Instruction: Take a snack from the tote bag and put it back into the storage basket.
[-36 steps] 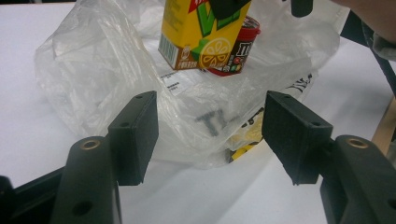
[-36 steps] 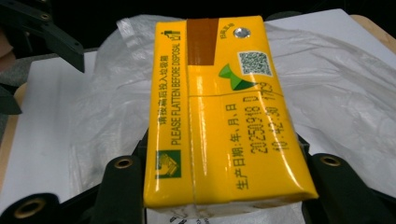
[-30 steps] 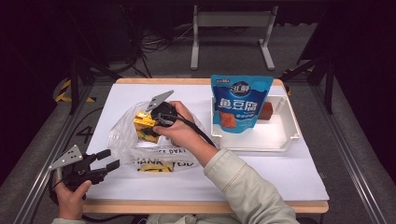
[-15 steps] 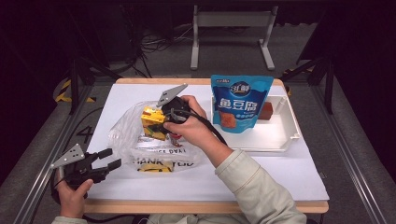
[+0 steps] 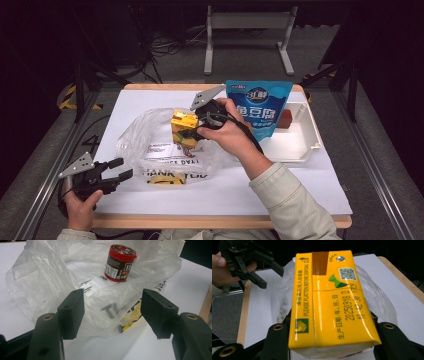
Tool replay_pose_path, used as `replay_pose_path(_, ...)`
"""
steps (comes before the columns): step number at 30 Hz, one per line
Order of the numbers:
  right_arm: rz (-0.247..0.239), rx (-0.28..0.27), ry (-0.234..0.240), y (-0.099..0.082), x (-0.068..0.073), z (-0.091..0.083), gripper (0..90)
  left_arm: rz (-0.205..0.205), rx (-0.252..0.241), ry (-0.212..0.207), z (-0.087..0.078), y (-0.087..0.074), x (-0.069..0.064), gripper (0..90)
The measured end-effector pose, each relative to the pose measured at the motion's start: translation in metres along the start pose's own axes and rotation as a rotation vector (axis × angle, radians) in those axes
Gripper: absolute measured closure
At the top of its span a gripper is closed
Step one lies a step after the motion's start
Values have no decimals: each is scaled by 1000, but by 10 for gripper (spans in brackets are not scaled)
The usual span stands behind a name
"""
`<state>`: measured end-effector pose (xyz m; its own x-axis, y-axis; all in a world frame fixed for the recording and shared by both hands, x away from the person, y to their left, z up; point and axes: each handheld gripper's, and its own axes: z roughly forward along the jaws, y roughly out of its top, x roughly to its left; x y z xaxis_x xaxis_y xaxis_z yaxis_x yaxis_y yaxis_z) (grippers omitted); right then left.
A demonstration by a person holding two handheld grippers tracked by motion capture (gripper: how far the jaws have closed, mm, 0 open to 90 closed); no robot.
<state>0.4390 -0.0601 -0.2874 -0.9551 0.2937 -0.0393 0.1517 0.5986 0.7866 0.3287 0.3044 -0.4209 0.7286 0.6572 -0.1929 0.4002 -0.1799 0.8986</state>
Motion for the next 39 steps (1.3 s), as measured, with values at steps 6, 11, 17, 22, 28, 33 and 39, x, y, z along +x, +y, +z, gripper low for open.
replay_pose_path(6, 16, -18, -22, -8, -7, -23, 504, -6, 1, 0, 0, 0, 0, 365)
replay_pose_path(11, 26, -20, -35, -13, -11, -37, 504, -3, -1, -1, -1, 0, 0, 364)
replay_pose_path(17, 40, -32, -61, -22, -18, -56, 504, -7, -2, 5, -1, 0, 0, 364)
replay_pose_path(22, 49, -30, -75, -30, -22, -68, 504, -1, 2, 4, 0, 0, 0, 364)
replay_pose_path(28, 67, -32, -98, -40, -27, -79, 504, -9, -1, 6, 0, 0, 0, 364)
replay_pose_path(33, 83, -31, -122, -50, -32, -91, 503, -3, 3, 6, 0, 0, 0, 364)
replay_pose_path(39, 101, -43, -150, -58, -35, -105, 504, -1, 4, 6, 0, 0, 0, 365)
